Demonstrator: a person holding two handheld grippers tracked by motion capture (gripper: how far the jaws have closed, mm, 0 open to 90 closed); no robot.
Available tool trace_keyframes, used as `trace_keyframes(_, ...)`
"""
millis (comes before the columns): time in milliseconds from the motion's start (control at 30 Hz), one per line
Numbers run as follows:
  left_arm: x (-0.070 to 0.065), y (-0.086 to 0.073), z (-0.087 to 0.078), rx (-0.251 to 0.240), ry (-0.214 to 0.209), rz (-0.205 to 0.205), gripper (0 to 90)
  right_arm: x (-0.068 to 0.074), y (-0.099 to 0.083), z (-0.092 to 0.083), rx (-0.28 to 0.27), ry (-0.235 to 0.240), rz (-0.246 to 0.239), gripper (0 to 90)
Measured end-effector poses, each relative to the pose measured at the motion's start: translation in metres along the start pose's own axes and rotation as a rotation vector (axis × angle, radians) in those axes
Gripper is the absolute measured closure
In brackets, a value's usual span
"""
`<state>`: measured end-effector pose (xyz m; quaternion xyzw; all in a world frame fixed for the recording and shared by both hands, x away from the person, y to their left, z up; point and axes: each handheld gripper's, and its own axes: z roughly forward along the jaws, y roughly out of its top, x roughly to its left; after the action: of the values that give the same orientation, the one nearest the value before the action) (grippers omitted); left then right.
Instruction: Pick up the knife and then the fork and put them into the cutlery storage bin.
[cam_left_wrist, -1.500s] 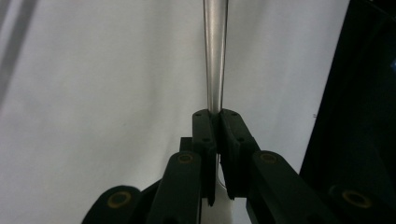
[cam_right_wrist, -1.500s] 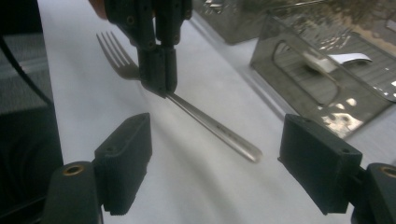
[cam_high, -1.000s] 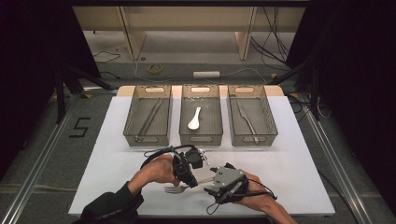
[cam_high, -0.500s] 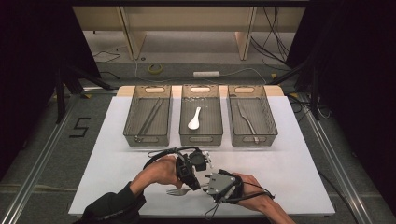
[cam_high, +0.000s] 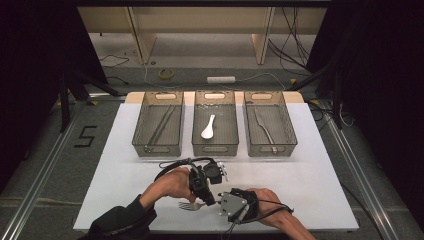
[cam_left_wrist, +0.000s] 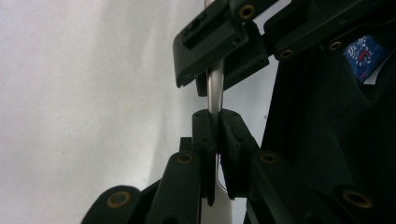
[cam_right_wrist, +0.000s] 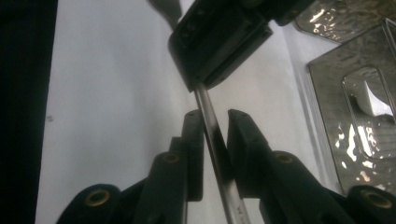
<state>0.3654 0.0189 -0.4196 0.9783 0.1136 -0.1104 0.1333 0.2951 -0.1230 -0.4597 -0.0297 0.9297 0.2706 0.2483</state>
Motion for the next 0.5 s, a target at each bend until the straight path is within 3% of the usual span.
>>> trace_keyframes(67,0.0,-0.001,-0.002,-0.016,-0.001,0.005,84.6,0.002,0.0,0.001,0.002,0.009,-0.031,86.3)
trace_keyframes(233,0.0,-0.001,-0.003,-0.032,-0.001,0.009,84.2,0.001,0.0,-0.002,0.01,0.017,-0.077,87.8)
trace_keyframes(333,0.001,-0.001,-0.007,-0.074,0.025,0.0,80.9,-0.001,-0.002,-0.003,0.011,0.013,-0.049,88.0)
trace_keyframes(500,0.005,-0.008,-0.021,-0.183,0.097,-0.061,62.0,-0.009,-0.012,-0.005,0.041,0.021,-0.019,88.1)
